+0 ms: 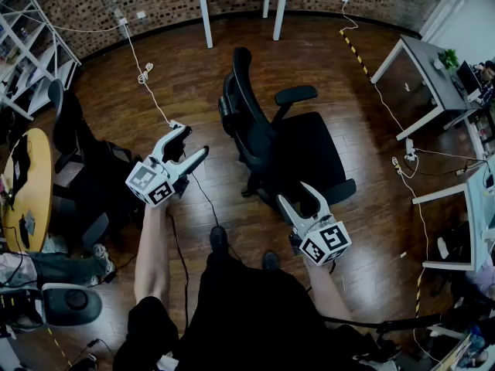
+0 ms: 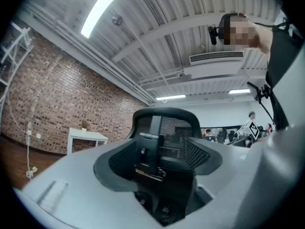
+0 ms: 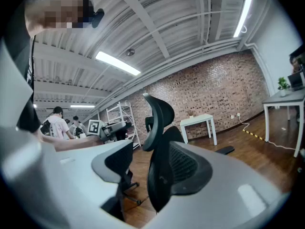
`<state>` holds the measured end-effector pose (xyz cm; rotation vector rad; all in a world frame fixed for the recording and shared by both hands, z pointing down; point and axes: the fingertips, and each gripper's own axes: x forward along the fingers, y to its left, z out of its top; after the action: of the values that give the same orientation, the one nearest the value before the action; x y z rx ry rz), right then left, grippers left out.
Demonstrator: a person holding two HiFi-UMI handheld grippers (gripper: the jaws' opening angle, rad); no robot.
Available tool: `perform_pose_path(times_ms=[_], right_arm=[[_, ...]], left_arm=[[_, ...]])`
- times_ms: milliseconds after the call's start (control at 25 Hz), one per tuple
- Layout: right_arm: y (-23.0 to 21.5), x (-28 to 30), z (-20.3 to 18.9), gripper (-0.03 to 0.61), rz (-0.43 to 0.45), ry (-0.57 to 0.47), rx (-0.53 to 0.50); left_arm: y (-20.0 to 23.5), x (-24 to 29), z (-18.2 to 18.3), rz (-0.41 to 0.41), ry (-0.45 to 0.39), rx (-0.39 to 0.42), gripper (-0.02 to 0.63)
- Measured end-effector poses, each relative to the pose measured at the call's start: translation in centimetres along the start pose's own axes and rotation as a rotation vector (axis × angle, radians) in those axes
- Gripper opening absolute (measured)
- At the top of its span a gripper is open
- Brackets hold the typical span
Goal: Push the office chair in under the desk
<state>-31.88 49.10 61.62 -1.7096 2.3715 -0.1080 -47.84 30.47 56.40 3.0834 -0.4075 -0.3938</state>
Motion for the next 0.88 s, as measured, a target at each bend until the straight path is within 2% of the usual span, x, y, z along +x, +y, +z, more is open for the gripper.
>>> perform_pose_path(times_ms=[80,160,280,400,480,560,640,680,800,880], right_arm=[[2.4,4.7,-0.4,0.255,-0.064,-0.018,-0.001],[4.7,9.7,-1.1,0.287,-0.134,-0.028,-0.006],[7.7,16.1,-2.4,0.288,-0.227,-0.026,-0.026],[10.3,16.7,-0.2,0.301,-0.325,-0.014,-0.056],[10.8,16.7,1.1,0.294,-0.396,0.008,-0.059],[10.0,17.6,-0.9,0.278,-0.445,0.026,-0.061],[8.8,17.4,-3.0,0.259,-0.441,0.021,-0.073],[8.1,16.8,-3.3,0.252,-0.425,0.015,-0.070],[6.3,15.7,-3.0,0.253,-0.370,0.018,-0.030],[5.6,15.1,-2.3,0.248,-0.339,0.037,-0.005]], left_arm=[[5.6,0.5,1.2,-0.081,0.056,0.002,0.455],[11.3,0.9,2.3,-0.170,0.099,0.010,0.479],[17.5,2.3,2.8,-0.340,0.160,0.050,0.503],[16.2,5.7,5.6,-0.515,0.226,0.059,0.549],[14.5,8.2,7.4,-0.638,0.267,0.033,0.585],[14.0,9.0,5.4,-0.773,0.302,-0.033,0.592],[12.5,9.4,1.6,-0.894,0.344,-0.096,0.591],[11.3,9.9,0.0,-0.935,0.368,-0.098,0.590],[9.9,11.6,-1.2,-0.970,0.417,-0.059,0.527],[9.8,11.6,0.2,-0.945,0.431,-0.087,0.481]])
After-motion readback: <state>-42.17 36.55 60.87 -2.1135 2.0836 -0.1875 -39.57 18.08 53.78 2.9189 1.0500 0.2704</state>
